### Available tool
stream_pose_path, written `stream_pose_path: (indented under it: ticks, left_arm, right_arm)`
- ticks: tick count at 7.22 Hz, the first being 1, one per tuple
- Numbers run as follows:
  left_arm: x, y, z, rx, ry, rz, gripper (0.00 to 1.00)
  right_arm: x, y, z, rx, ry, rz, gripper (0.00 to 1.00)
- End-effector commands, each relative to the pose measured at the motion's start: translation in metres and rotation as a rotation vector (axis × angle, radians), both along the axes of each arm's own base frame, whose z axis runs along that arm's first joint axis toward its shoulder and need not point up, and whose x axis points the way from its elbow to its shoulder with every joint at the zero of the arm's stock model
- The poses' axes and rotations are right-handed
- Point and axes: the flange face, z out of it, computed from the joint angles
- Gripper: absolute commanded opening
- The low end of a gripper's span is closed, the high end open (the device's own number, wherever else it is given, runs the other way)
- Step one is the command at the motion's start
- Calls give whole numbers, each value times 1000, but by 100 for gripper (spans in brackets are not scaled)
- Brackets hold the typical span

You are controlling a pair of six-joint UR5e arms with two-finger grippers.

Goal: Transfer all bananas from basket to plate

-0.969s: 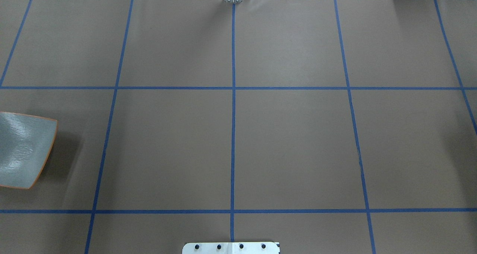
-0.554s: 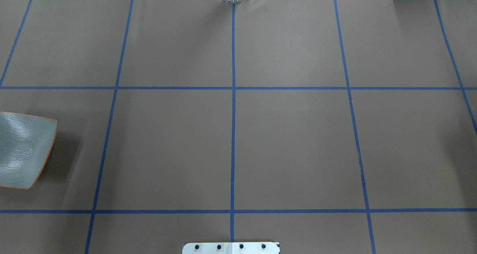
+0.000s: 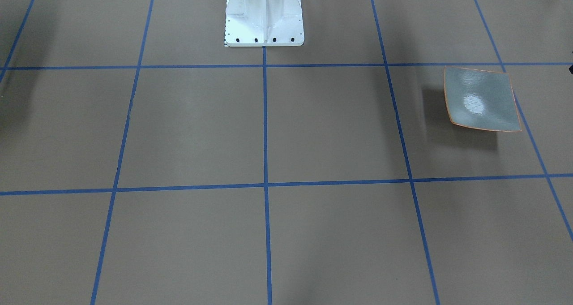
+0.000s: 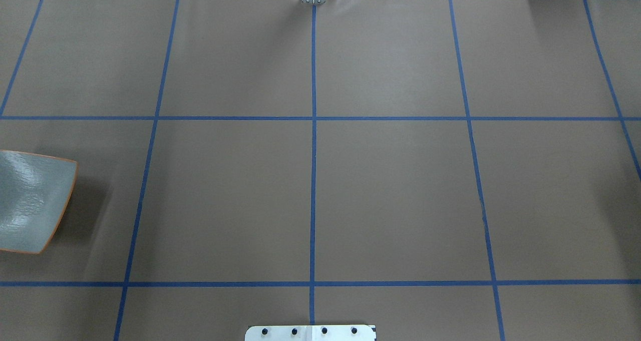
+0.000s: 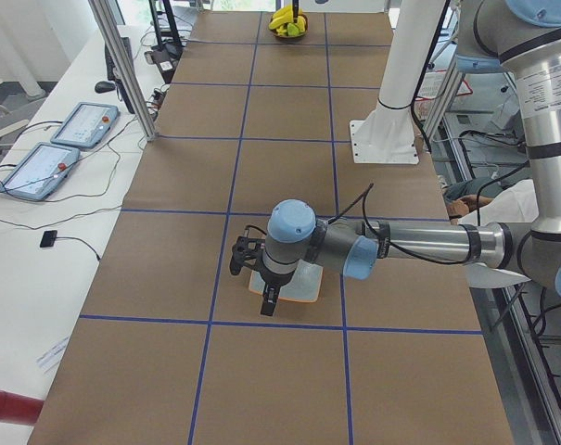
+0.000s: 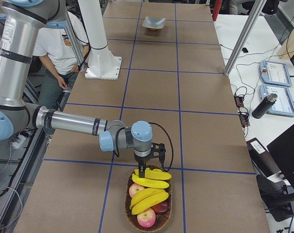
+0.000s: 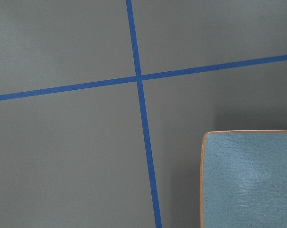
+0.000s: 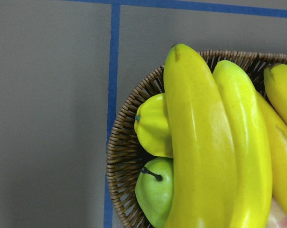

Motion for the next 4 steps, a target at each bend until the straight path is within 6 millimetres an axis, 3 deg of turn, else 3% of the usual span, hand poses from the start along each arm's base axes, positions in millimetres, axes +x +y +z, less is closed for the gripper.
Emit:
stream_pose_path:
  ticks: [1, 4]
  left_arm:
    - [0, 0, 0, 0, 1, 0, 100]
    - [0, 0, 1, -2, 0, 0, 100]
  right_arm:
    - [2, 2, 5, -4, 24, 2, 89]
    - [-1, 2, 8, -13, 25, -2, 82]
